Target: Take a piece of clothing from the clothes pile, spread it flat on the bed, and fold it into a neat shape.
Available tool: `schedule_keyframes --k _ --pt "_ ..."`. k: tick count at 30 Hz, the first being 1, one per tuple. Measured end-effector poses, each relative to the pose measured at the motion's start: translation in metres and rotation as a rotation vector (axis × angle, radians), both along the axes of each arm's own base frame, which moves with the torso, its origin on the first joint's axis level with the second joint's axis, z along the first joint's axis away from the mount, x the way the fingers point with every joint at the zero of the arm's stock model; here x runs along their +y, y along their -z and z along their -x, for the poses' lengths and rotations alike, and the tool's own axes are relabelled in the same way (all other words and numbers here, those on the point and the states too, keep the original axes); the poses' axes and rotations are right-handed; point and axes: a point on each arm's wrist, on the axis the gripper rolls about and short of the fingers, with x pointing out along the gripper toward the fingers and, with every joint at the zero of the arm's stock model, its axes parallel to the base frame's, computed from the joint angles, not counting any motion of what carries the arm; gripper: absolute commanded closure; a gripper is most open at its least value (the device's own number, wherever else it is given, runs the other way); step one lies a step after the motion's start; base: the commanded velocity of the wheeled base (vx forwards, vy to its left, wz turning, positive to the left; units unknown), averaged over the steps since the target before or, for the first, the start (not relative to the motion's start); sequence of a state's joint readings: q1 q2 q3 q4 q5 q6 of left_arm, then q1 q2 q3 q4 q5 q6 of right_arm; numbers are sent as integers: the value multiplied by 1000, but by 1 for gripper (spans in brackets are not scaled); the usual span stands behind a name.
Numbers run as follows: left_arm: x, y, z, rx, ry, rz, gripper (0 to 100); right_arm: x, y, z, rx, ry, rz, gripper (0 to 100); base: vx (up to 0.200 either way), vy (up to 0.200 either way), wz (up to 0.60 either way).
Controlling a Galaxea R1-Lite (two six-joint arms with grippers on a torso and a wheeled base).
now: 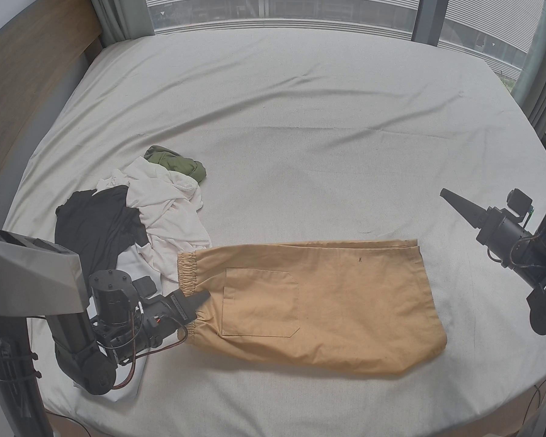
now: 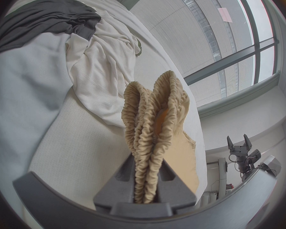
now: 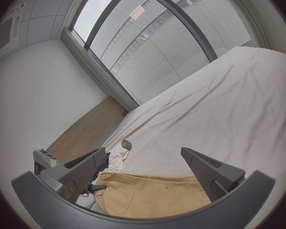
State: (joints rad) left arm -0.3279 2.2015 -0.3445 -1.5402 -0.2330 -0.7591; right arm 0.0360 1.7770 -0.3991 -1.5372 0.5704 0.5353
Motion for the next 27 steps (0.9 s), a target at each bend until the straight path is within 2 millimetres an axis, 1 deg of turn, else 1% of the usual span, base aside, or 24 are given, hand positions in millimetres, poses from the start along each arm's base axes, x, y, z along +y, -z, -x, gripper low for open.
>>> schedule_keyframes --k 16,22,27 --pt "23 -5 4 1 -69 -7 100 0 0 0 -1 1 0 0 0 0 0" --pt "26 -11 6 -11 -75 3 100 0 0 0 0 1 0 0 0 0 0" --pt "26 -21 11 -28 -40 35 100 0 0 0 0 1 0 0 0 0 0"
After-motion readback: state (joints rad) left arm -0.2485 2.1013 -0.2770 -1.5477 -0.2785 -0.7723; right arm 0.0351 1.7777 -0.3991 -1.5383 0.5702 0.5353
